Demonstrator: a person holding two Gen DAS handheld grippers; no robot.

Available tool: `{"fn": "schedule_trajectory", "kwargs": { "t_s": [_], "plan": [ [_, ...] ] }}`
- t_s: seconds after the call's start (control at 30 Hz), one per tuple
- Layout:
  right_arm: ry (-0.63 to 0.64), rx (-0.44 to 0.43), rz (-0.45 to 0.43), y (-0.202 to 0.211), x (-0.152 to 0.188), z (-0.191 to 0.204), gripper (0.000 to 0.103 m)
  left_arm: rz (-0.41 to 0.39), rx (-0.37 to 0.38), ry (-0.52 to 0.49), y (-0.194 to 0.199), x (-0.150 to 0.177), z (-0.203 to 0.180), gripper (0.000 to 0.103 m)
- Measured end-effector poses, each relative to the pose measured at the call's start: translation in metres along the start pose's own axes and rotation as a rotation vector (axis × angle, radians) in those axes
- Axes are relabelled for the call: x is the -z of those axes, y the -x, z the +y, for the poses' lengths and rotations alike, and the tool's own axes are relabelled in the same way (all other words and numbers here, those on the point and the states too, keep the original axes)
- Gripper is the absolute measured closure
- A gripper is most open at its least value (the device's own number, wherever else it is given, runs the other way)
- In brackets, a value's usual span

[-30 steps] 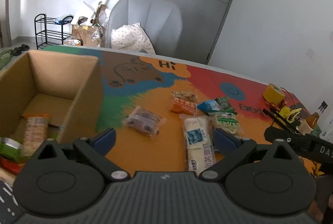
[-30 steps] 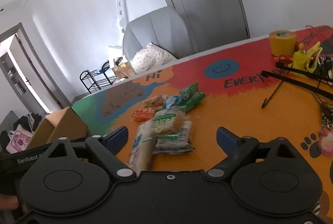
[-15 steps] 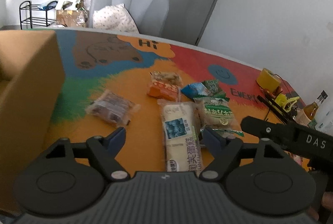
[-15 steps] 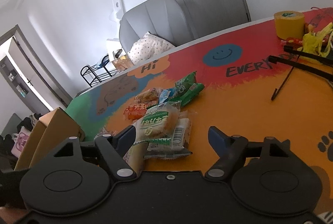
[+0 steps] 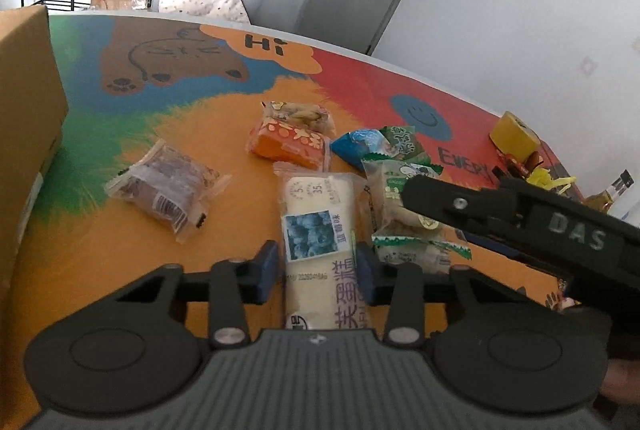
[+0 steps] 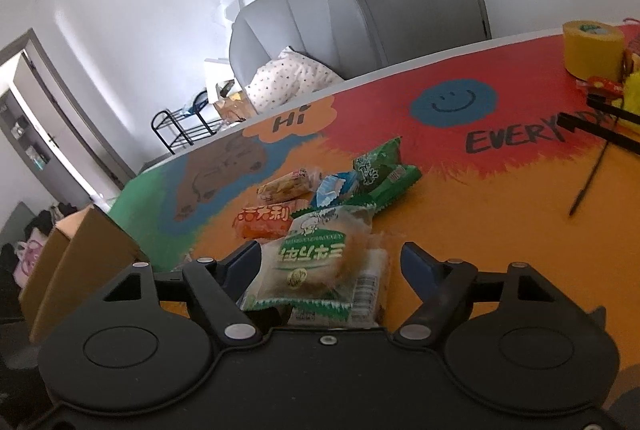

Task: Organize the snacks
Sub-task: 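Grasp the white milk-bread pack with the left tool while the right tool grasps the green bread bag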

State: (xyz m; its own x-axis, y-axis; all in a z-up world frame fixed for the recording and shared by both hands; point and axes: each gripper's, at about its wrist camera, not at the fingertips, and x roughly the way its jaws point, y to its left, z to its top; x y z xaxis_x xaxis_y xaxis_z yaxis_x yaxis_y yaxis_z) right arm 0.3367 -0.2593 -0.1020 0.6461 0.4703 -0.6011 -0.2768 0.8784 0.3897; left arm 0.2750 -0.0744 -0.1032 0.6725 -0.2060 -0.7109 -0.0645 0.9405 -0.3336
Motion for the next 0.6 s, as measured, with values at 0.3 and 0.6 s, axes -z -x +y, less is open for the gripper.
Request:
{"fn": "schedule_trajectory", "kwargs": {
  "t_s": [0.3, 0.6],
  "plan": [
    [0.045, 0.043, 0.017, -0.013, 0.001, 0.010, 0.027, -0.007, -0.020, 0.011, 0.003, -0.004, 0.007, 0.071],
    [0.076, 0.097, 0.007, -0.003, 0.006, 0.006, 0.051, -0.015, -0.047, -0.024, 0.002, -0.001, 0.007, 0.068]
  ]
}}
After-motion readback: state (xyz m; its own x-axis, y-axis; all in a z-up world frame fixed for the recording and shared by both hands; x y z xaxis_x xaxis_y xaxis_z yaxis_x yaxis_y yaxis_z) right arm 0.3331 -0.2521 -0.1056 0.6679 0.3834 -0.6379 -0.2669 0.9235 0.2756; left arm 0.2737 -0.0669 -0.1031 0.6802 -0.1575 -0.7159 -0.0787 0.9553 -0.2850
